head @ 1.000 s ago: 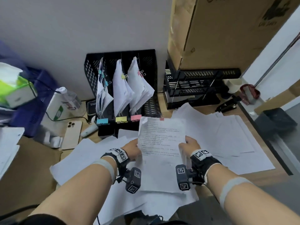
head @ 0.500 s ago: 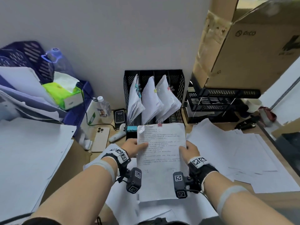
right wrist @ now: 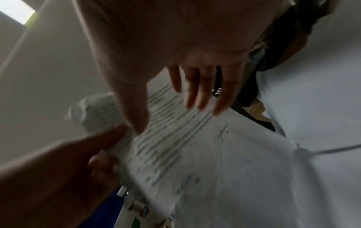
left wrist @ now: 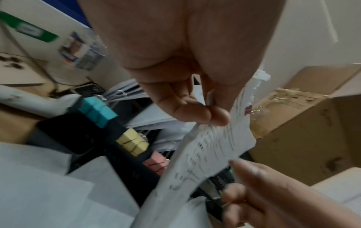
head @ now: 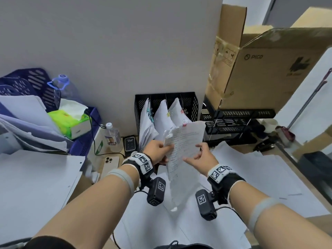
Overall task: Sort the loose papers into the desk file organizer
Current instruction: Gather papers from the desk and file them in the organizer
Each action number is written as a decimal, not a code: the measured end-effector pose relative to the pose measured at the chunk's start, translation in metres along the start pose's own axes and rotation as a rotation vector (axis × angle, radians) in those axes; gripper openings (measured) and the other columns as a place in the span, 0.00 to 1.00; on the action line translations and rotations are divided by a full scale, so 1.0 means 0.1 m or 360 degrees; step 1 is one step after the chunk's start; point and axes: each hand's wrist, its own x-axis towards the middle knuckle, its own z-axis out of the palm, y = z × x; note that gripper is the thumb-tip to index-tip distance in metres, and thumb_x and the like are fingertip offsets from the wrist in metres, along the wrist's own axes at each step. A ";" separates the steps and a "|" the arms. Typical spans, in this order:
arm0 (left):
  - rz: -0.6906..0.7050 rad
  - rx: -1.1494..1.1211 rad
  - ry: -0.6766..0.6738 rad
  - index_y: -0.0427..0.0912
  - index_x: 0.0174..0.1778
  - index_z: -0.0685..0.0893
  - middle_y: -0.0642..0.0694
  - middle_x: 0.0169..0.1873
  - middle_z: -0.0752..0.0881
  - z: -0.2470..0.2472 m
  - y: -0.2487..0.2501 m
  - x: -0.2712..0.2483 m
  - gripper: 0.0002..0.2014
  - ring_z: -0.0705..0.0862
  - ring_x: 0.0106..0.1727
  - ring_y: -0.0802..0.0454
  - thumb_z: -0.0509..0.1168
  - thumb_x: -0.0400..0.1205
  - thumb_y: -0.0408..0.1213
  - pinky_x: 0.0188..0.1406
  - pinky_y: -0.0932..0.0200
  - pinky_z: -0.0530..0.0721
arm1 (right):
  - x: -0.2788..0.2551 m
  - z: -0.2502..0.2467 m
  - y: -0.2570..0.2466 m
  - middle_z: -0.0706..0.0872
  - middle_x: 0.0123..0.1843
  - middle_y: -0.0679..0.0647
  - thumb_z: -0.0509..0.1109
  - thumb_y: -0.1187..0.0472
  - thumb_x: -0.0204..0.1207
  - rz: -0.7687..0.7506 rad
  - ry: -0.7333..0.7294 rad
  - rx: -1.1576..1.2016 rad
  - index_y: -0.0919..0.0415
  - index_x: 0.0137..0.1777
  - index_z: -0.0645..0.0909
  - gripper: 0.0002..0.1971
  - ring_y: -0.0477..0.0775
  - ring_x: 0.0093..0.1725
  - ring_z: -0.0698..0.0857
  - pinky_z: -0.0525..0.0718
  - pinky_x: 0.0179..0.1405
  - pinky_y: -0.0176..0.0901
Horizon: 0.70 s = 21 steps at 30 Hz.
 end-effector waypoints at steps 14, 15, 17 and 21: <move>0.0480 0.0312 -0.0395 0.57 0.54 0.92 0.52 0.38 0.89 0.62 0.68 0.49 0.16 0.83 0.37 0.58 0.78 0.73 0.56 0.48 0.53 0.87 | 0.24 -0.55 -0.16 0.88 0.52 0.61 0.61 0.66 0.75 0.0116 0.0104 -0.0681 0.52 0.83 0.46 0.40 0.65 0.42 0.89 0.90 0.41 0.56; 0.0454 0.0355 -0.0424 0.57 0.63 0.88 0.54 0.41 0.88 0.64 0.70 0.55 0.23 0.85 0.40 0.59 0.80 0.72 0.54 0.53 0.55 0.87 | 0.31 -0.63 -0.13 0.88 0.52 0.62 0.62 0.66 0.75 0.0143 0.0096 -0.0742 0.57 0.82 0.54 0.35 0.65 0.43 0.89 0.90 0.42 0.55; 0.0377 0.0518 -0.0400 0.59 0.79 0.74 0.51 0.46 0.86 0.67 0.69 0.69 0.40 0.85 0.43 0.57 0.82 0.70 0.53 0.58 0.56 0.86 | 0.41 -0.76 -0.08 0.89 0.52 0.64 0.64 0.65 0.78 0.0174 0.0073 -0.0809 0.68 0.71 0.72 0.21 0.64 0.46 0.87 0.88 0.46 0.51; 0.0330 0.1083 -0.0193 0.60 0.88 0.48 0.34 0.46 0.84 0.76 0.60 1.10 0.55 0.87 0.46 0.40 0.80 0.73 0.43 0.54 0.52 0.86 | 0.59 -0.90 0.06 0.88 0.51 0.63 0.60 0.60 0.82 0.0099 0.0078 -0.0464 0.64 0.58 0.81 0.12 0.65 0.52 0.87 0.86 0.49 0.48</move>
